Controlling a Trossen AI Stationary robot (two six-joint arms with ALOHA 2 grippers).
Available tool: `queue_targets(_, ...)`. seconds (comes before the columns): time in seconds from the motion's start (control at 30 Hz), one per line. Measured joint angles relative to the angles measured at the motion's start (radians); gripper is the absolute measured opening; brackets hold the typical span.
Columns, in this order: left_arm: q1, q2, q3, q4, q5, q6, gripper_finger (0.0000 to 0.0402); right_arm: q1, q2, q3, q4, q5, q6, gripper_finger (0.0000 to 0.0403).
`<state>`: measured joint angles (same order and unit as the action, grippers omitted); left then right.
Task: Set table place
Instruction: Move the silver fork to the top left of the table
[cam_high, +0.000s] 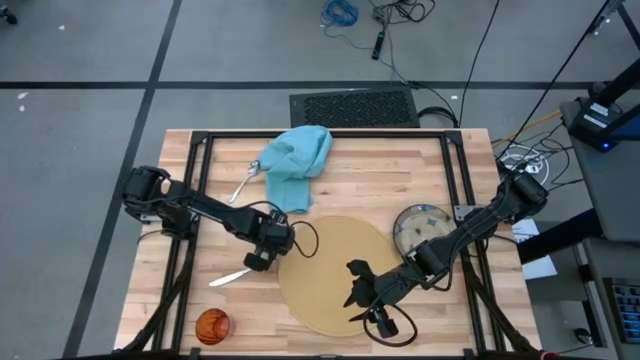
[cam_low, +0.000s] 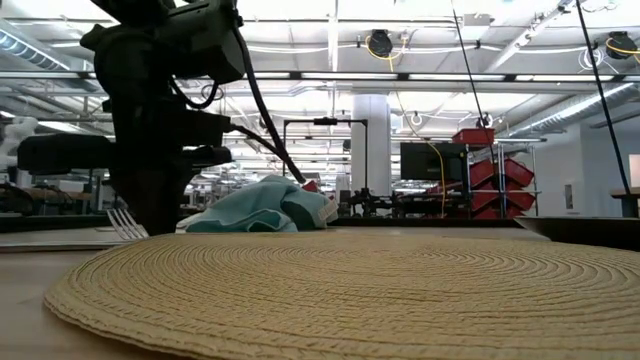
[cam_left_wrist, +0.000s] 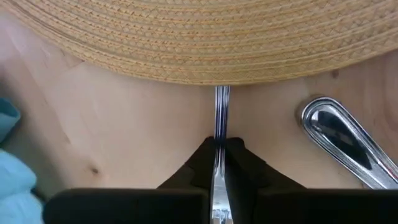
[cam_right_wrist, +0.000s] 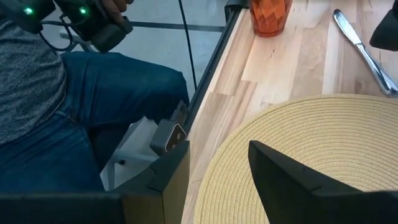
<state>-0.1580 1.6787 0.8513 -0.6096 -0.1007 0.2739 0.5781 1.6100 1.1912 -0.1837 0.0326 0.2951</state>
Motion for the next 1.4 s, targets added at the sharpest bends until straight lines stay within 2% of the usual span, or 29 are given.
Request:
queue_targets(0.23, 0.093, 0.001, 0.000, -0.116, -0.043, -0.007, 0.0002, 0.007, 0.000, 0.000, -0.001, 0.025, -0.001, 0.0155)
queue_targets(0.4, 0.171, 0.003, -0.004, -0.212, -0.165, -0.032, 0.0001, 0.021, 0.000, 0.000, -0.001, 0.037, -0.002, 0.0155)
queue_targets(0.5, 0.249, 0.005, -0.007, -0.270, -0.187, -0.070, 0.0000, 0.027, 0.000, 0.000, -0.002, 0.051, -0.005, 0.0155)
queue_targets(0.97, 0.564, 0.005, -0.010, -0.267, -0.215, -0.133, 0.0001, 0.032, 0.000, 0.000, -0.003, 0.054, -0.009, 0.0155)
queue_targets(1.07, 0.580, 0.004, -0.010, -0.267, -0.216, -0.153, 0.0018, 0.033, 0.000, 0.000, -0.006, 0.054, -0.009, 0.0155)
queue_targets(1.2, 0.581, -0.037, -0.012, -0.260, -0.282, -0.161, 0.0071, 0.033, 0.000, 0.000, -0.017, 0.054, -0.011, 0.0155)
queue_targets(1.3, 0.582, -0.101, -0.010, -0.255, -0.325, -0.167, 0.0107, 0.033, 0.000, 0.000, -0.019, 0.053, -0.021, 0.0155)
queue_targets(1.4, 0.580, -0.176, -0.009, -0.278, -0.307, -0.195, 0.0128, 0.033, 0.001, 0.000, -0.023, 0.050, -0.027, 0.0155)
